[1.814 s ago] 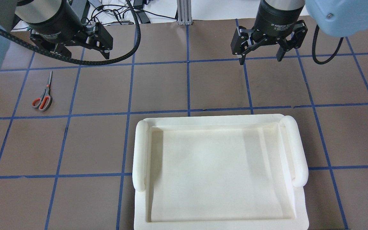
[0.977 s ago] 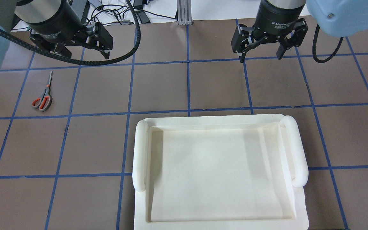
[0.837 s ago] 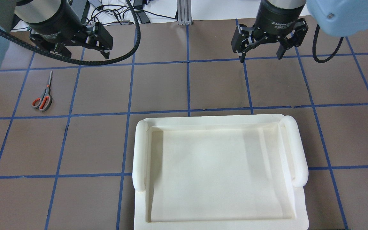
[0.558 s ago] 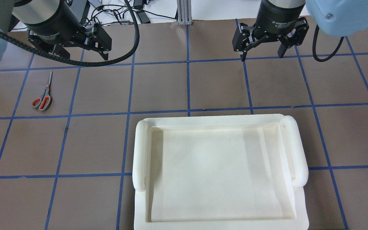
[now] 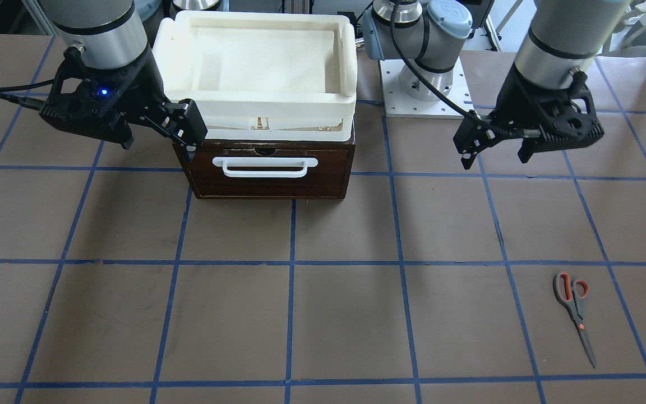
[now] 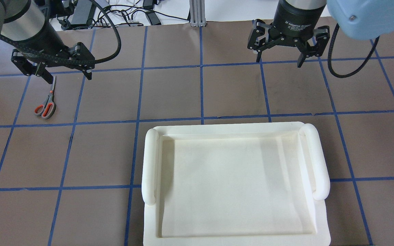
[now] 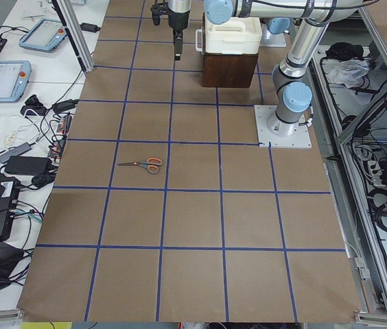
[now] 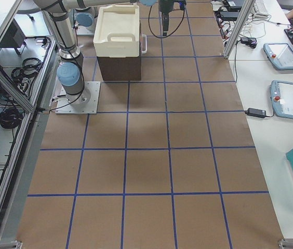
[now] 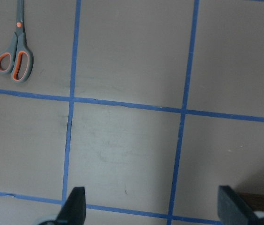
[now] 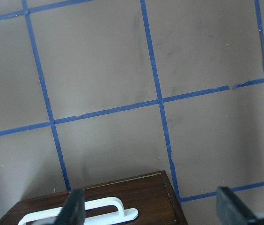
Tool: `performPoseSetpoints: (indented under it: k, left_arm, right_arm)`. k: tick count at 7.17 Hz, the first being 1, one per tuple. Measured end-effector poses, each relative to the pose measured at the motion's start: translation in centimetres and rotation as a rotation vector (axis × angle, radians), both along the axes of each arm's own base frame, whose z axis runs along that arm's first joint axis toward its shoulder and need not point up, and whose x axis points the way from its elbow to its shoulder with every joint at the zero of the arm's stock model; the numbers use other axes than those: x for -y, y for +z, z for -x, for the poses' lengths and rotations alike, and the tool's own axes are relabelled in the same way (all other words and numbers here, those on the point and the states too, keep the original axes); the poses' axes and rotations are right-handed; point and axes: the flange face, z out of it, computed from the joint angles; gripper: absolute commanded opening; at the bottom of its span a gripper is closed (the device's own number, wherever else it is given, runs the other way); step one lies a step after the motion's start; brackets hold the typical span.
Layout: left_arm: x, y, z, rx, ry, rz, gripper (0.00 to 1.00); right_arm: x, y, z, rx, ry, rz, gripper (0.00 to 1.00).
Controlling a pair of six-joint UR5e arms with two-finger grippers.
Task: Place scissors in drawer with both arms
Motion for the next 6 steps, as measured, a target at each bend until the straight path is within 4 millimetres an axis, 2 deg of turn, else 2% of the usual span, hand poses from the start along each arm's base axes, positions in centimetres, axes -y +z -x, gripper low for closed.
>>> performPoseSetpoints:
  k: [2, 4, 6]
  left_arm:
    - [3.2, -6.8, -4.5, 0.001, -0.003, -0.02, 1.0]
    - [6.0, -13.1, -8.1, 0.002, -0.037, -0.027, 1.0]
    - [8.5, -18.1, -12.7, 0.003, -0.091, -0.028, 1.0]
  right_arm:
    - [-0.3, -0.8, -1.7, 0.005, -0.145, -0.014, 1.0]
    - [-0.9, -2.3, -5.0, 0.0, -0.321, -0.038, 1.0]
    - [-1.1, -5.7, -8.8, -0.013, -0.477, -0.059, 1.0]
